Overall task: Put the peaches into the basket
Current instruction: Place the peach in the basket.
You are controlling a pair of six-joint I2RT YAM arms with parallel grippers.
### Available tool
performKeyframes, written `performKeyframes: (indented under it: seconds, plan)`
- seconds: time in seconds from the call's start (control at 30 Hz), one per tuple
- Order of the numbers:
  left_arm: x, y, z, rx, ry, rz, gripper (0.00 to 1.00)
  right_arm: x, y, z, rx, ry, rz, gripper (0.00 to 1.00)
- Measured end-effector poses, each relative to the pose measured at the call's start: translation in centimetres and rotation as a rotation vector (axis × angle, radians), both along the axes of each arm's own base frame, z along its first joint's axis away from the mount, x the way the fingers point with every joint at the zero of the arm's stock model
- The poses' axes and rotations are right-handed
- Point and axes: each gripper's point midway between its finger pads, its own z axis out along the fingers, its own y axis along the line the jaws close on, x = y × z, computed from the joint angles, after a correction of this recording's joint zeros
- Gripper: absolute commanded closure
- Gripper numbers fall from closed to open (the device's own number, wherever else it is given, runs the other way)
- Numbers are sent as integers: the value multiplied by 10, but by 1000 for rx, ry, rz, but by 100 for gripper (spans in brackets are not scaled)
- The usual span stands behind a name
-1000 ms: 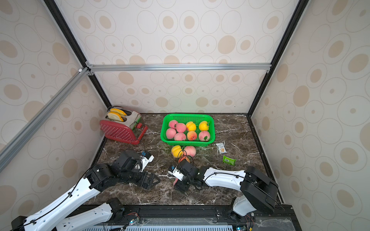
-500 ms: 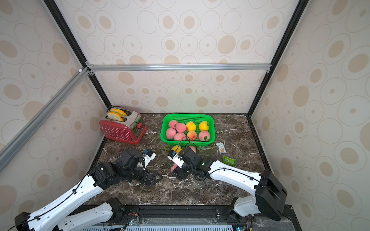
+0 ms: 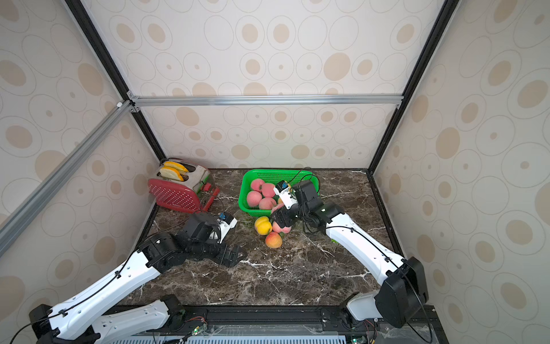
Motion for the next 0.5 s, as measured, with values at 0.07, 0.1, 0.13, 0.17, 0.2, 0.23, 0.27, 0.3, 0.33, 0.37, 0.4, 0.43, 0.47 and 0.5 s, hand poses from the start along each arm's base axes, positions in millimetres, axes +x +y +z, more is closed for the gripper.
performKeyframes:
  seconds: [0.07, 0.1, 0.13, 0.17, 0.2, 0.23, 0.27, 0.3, 0.33, 0.37, 0.4, 0.43, 0.47, 0.5]
  plan:
    - [4, -2, 5, 1, -16, -2, 1, 13, -3, 6, 6, -4, -19, 59]
    - [7, -3, 6, 2, -24, -1, 1, 19, -4, 8, 6, -4, -25, 59]
    - [10, -5, 8, 7, -30, 3, 1, 25, -6, 9, 3, -2, -32, 59]
    - [14, -6, 9, 12, -37, 8, 1, 32, -7, 9, 0, 1, -40, 59]
    - [17, -7, 10, 16, -42, 13, 1, 38, -9, 9, 0, 4, -48, 59]
    - [21, -9, 10, 21, -47, 18, 1, 45, -12, 9, 1, 7, -58, 59]
    - [24, -11, 10, 21, -52, 22, 1, 51, -14, 8, 1, 12, -67, 59]
    - [27, -13, 10, 22, -56, 25, 1, 58, -18, 7, 0, 17, -79, 59]
    - [30, -16, 11, 19, -60, 27, 1, 64, -22, 4, -1, 24, -91, 59]
    - [33, -18, 11, 16, -63, 28, 1, 69, -25, 3, -2, 29, -100, 59]
    - [35, -20, 10, 13, -66, 28, 1, 76, -29, 0, -3, 36, -112, 59]
    - [37, -22, 10, 11, -67, 28, 1, 81, -32, -3, -5, 43, -122, 59]
    - [39, -24, 10, 11, -67, 28, 1, 86, -35, -6, -7, 50, -131, 59]
    - [41, -26, 11, 10, -68, 28, 1, 92, -37, -10, -11, 57, -140, 59]
